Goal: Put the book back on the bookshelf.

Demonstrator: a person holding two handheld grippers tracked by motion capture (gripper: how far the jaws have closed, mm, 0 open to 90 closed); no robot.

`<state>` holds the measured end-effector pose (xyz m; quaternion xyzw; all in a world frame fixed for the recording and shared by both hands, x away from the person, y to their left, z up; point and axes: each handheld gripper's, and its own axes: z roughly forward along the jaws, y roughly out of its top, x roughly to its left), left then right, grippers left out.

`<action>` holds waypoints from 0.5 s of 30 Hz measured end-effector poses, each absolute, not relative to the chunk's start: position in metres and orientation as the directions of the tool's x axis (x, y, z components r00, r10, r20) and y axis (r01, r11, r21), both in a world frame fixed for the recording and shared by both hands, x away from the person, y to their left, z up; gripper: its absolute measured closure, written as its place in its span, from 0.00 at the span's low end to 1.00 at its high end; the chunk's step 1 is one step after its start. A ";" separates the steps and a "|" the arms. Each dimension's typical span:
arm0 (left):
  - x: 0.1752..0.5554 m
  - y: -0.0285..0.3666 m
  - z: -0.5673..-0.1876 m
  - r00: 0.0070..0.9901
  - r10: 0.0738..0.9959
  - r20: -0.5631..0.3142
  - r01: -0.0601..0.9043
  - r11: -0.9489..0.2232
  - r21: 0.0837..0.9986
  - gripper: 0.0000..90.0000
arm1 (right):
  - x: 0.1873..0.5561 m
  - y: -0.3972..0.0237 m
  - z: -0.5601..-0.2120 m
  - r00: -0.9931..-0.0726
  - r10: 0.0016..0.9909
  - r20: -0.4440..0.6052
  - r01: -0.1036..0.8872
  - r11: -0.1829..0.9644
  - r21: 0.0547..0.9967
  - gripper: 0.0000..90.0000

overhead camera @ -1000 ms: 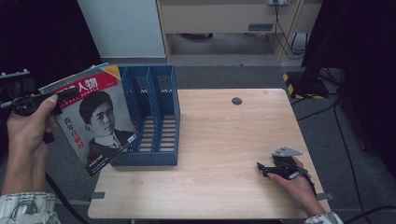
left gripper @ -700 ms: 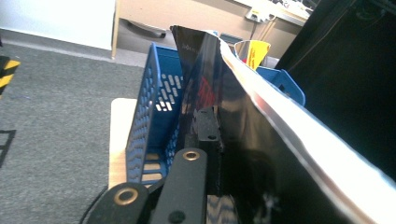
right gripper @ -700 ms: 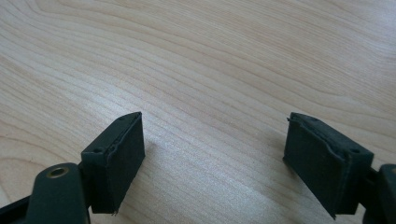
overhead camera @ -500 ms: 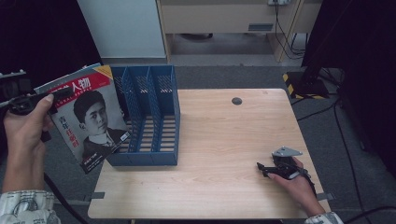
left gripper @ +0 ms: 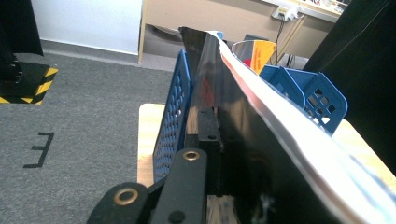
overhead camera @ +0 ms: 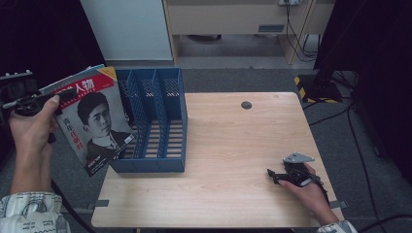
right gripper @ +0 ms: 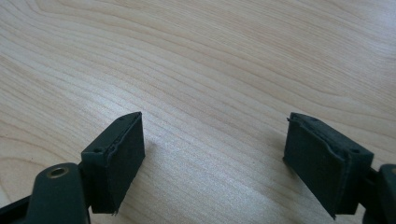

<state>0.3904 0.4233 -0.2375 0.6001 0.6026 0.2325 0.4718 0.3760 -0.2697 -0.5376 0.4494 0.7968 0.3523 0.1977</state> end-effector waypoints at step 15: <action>0.396 0.415 -0.240 0.172 0.944 -0.282 0.507 0.161 0.847 0.96 | 0.376 -0.270 -0.538 -0.516 0.857 0.002 0.578 0.346 0.739 0.23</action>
